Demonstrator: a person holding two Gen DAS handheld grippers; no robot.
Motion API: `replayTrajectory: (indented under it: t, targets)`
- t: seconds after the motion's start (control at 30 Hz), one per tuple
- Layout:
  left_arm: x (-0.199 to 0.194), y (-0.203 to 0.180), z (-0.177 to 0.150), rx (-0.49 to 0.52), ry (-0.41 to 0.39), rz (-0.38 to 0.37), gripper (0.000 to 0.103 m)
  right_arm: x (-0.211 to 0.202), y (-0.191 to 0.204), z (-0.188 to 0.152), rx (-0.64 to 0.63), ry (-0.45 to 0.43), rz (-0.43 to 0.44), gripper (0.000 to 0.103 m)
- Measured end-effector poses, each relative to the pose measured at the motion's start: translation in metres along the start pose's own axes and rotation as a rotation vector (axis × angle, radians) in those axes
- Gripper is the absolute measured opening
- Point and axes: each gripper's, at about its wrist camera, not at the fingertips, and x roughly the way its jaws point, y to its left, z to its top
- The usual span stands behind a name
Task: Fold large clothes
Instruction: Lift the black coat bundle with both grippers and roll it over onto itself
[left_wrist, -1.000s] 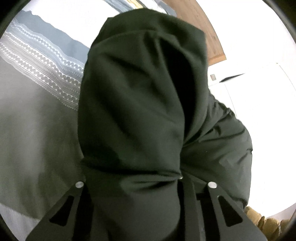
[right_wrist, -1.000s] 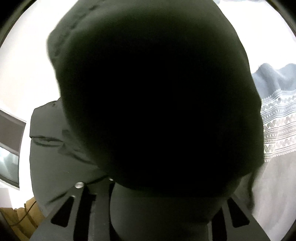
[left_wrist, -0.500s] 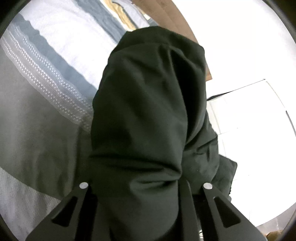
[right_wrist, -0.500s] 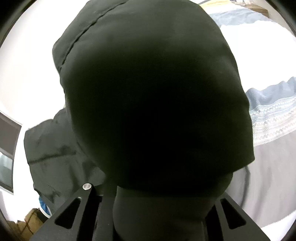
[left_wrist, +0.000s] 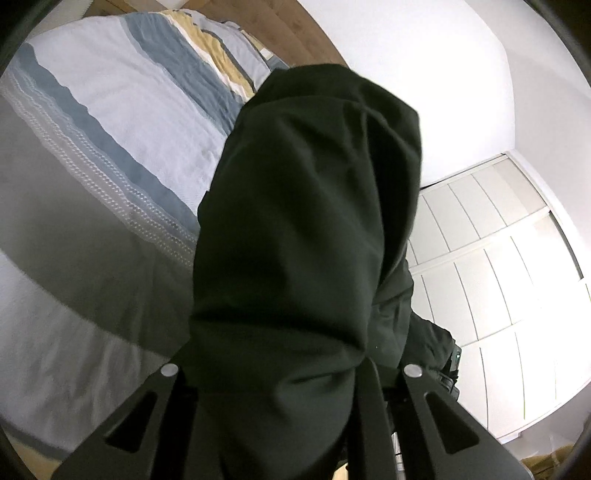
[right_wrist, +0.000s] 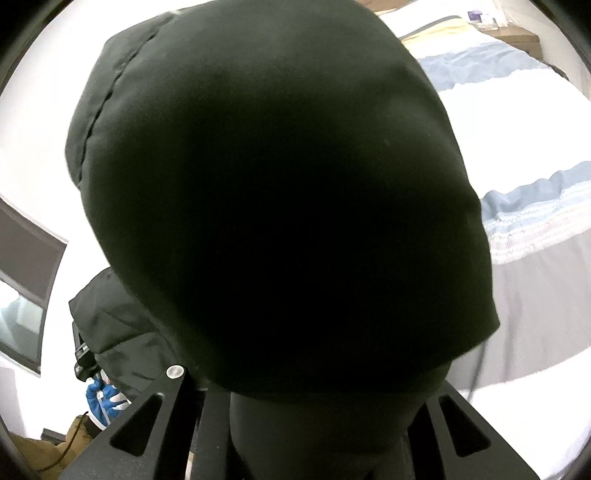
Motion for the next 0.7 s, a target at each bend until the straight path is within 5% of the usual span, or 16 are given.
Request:
replayTrajectory:
  t: [0.17,0.23,0.43,0.57,0.7]
  targets:
    - [-0.018,0.007,-0.005,-0.018,0.017,0.037,0.013,-0.004,-0.001,0.003,0.025,0.022,0.02,0.018]
    - [-0.023,0.016,-0.005,-0.028,0.032,0.065,0.013,0.019,-0.008,0.022,0.031,0.045,0.01,0.018]
    - [0.012,0.074,-0.04,-0.013,0.082,0.236,0.015,0.08,-0.047,-0.004,0.083,0.119,-0.099,0.021]
    - [0.024,0.117,-0.037,-0.041,0.028,0.25,0.02,0.118,-0.076,0.008,0.153,0.078,-0.156,0.025]
    - [0.034,0.119,-0.026,0.052,0.039,0.283,0.028,0.137,-0.084,0.018,0.12,0.055,-0.191,0.036]
